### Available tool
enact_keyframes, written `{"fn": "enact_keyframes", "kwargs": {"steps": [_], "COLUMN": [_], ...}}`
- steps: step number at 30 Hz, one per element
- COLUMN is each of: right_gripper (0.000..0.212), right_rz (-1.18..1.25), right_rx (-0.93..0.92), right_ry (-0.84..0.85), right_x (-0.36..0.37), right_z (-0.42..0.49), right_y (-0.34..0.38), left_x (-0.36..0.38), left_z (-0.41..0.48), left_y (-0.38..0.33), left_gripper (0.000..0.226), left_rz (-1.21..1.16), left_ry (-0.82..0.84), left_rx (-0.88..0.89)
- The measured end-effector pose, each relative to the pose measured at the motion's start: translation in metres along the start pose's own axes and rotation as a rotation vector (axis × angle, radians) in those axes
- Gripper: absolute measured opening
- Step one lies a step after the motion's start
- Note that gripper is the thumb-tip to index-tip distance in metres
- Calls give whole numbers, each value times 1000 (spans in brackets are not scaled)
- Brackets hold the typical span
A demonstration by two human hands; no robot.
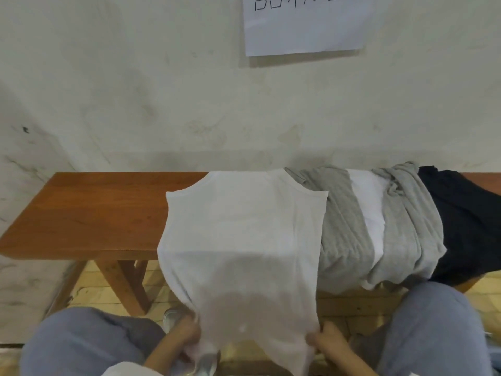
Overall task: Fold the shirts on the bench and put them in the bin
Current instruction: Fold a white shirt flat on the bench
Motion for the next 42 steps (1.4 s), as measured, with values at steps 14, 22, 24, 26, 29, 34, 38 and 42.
{"fn": "enact_keyframes", "kwargs": {"steps": [14, 22, 24, 26, 29, 34, 38, 42], "right_gripper": [67, 20, 31, 47, 46, 19, 16, 8], "right_rz": [1391, 448, 69, -56, -80, 5, 197, 197], "right_rx": [-247, -319, -422, -485, -498, -628, -646, -664], "right_ry": [288, -84, -272, -425, -526, -563, -510, -561], "right_x": [-116, -136, -151, -163, -170, -162, -166, -177], "right_z": [-45, -28, -29, -31, -25, -27, -23, -26], "right_y": [161, 157, 170, 182, 195, 206, 211, 225], "left_x": [-179, -210, -229, -231, -226, -239, -260, -283], "left_z": [-79, -28, -31, -30, -13, -14, -22, -22], "left_y": [-107, -70, -76, -90, -103, -103, -114, -121], "left_gripper": [17, 16, 22, 18, 19, 21, 33, 34], "left_rz": [-1813, -998, -597, -358, -204, -496, -620, -558], "left_ry": [94, -391, -569, -545, -528, -759, -843, -981], "left_rx": [299, 177, 283, 364, 436, 546, 612, 624]}}
Point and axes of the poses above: each hand's wrist, its own z-axis towards the middle knuckle, its own x-axis out of the palm, y = z × x, the point moved 9 cm from there along z, towards the middle knuckle, and after that the axes turned 2 degrees about -z, right-handed, at the moved point
